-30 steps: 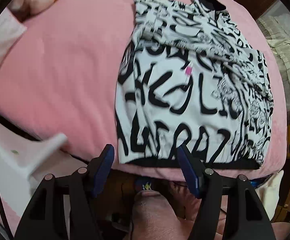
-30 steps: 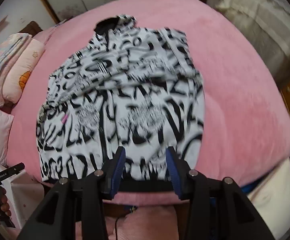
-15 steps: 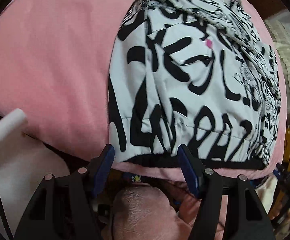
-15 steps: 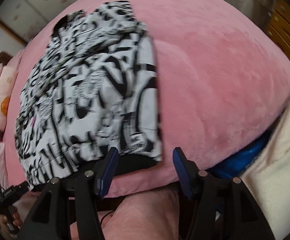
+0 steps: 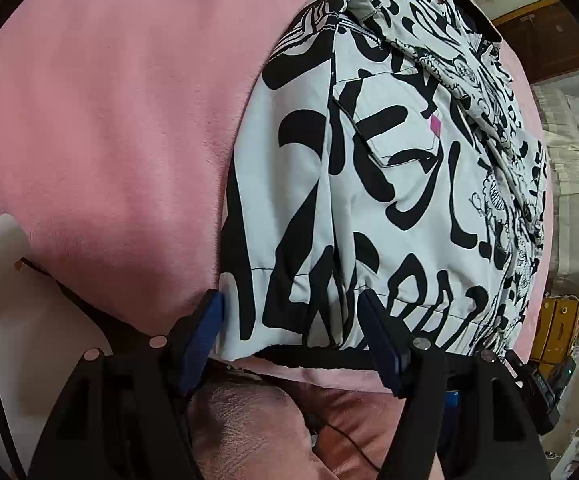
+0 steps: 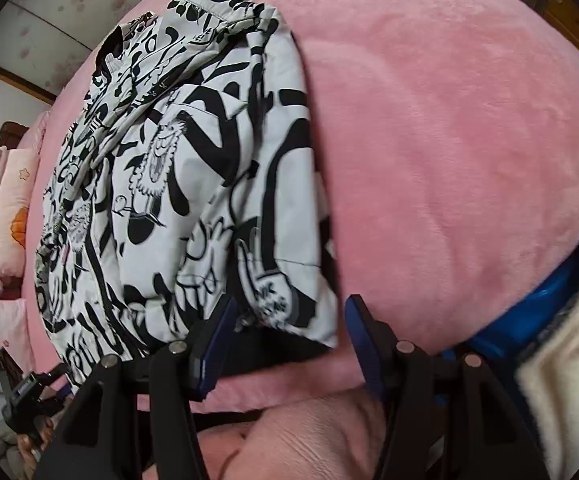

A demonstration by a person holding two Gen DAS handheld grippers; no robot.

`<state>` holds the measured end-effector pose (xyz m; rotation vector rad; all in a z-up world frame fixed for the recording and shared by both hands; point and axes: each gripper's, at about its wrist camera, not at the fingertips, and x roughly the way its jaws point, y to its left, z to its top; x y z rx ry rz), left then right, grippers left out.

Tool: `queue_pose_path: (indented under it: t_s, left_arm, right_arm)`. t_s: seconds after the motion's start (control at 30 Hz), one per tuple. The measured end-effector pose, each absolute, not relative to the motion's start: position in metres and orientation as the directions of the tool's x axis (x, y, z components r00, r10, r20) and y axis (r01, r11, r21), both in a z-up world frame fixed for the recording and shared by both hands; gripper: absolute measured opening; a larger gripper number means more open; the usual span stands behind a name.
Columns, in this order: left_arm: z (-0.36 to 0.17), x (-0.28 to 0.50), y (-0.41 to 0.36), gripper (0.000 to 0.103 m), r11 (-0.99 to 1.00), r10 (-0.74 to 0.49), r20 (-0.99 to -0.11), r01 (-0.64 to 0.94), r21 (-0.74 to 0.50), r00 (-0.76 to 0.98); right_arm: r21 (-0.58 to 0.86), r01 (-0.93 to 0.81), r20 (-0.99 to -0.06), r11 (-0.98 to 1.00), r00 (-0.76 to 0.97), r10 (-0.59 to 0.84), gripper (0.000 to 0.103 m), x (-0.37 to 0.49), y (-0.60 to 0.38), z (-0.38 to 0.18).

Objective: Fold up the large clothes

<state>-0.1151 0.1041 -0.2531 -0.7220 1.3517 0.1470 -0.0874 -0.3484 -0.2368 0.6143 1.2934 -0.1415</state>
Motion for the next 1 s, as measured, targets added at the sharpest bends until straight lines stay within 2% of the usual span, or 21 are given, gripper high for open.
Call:
queue_pose_path:
  t_s: [0.3,0.5,0.73,0.8,0.83,0.87,0.93,1.0]
  left_arm:
    - [-0.247,-0.115,0.106,0.070,0.778,-0.294,-0.920,-0.494,-0.389,0.261]
    - [-0.258,-0.105,0.100,0.070,0.824,-0.264,-0.942,-0.460,-0.331,0.205]
    - [-0.280,-0.090,0.093,0.081,0.838,-0.237,-0.962,-0.473,-0.272,0.132]
    - [-0.282,-0.084,0.091,0.081,0.850,-0.220,-0.970,-0.467,-0.243,0.104]
    - [-0.282,-0.083,0.090,0.080,0.856,-0.212,-0.973,-0.463,-0.232,0.095]
    - [-0.281,-0.080,0.087,0.072,0.864,-0.203,-0.976,-0.454,-0.219,0.084]
    - [-0.275,-0.073,0.081,0.043,0.884,-0.200,-0.978,-0.419,-0.209,0.067]
    - [-0.268,-0.068,0.075,0.024,0.892,-0.222,-0.973,-0.389,-0.229,0.066]
  right_arm:
    - [0.325,0.426,-0.938,0.844,0.255,0.233,0.059,-0.073,-0.349,-0.248]
    - [0.332,0.440,-0.938,0.834,0.242,0.246,0.059,-0.070,-0.351,-0.256]
    - [0.300,0.444,-0.951,0.844,0.214,0.224,0.059,-0.067,-0.347,-0.260]
    - [0.277,0.436,-0.958,0.856,0.192,0.212,0.055,-0.064,-0.344,-0.261]
    - [0.266,0.424,-0.962,0.866,0.180,0.207,0.042,-0.062,-0.342,-0.261]
    - [0.236,0.409,-0.970,0.881,0.159,0.186,0.036,-0.059,-0.339,-0.261]
    - [0.190,0.372,-0.979,0.909,0.137,0.149,0.027,-0.055,-0.331,-0.256]
    - [0.147,0.333,-0.986,0.931,0.124,0.112,0.021,-0.052,-0.323,-0.247]
